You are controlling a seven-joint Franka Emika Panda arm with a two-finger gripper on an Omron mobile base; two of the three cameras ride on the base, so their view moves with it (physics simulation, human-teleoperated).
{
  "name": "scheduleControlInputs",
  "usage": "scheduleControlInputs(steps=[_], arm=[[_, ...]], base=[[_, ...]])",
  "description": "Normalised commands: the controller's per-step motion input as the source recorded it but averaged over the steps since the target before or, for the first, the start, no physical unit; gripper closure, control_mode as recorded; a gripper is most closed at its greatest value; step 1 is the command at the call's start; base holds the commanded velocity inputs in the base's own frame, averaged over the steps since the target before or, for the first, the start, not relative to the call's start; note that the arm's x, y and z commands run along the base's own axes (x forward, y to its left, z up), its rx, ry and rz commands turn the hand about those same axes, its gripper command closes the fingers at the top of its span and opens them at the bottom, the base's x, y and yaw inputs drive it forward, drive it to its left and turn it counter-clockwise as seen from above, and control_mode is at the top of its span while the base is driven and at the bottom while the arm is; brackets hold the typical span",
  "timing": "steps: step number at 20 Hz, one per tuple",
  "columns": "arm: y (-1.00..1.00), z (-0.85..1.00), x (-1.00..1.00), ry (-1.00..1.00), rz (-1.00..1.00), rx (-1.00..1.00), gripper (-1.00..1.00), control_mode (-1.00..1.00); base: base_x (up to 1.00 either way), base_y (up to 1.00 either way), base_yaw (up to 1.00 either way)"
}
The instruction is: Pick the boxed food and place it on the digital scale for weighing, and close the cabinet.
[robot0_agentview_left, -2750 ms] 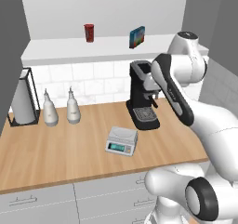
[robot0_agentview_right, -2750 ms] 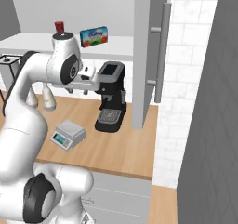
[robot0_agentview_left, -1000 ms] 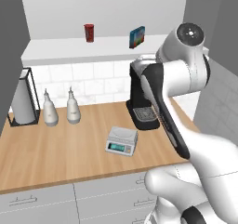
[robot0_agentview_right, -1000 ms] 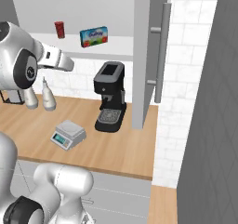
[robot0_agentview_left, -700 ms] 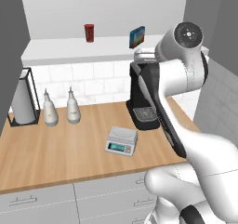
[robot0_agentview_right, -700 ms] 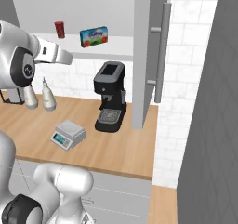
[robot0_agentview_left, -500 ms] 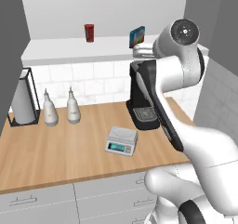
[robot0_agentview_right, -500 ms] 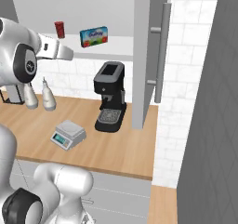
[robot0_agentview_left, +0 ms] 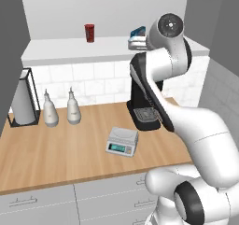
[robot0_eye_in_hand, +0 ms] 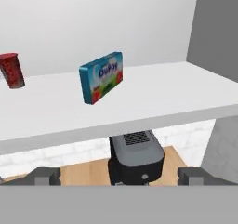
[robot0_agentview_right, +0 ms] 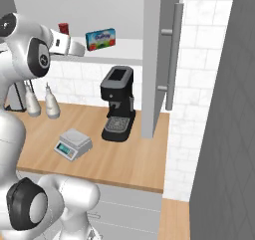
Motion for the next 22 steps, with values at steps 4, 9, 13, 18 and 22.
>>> scheduleControlInputs(steps=[4, 9, 13, 18, 22], arm=[[0.01, 0.0, 0.8, 0.02, -0.06, 0.0, -1.0, -1.0], [0.11, 0.07, 0.62, 0.08, -0.06, 0.0, -1.0, -1.0], [0.09, 0.05, 0.53, 0.01, -0.02, 0.0, -1.0, -1.0], [0.06, -0.02, 0.54, 0.01, -0.01, 0.0, -1.0, -1.0], [0.04, -0.02, 0.53, 0.0, 0.0, 0.0, -1.0, -1.0]], base=[[0.0, 0.0, 0.0], [0.0, 0.0, 0.0], [0.0, 0.0, 0.0], [0.0, 0.0, 0.0], [0.0, 0.0, 0.0]])
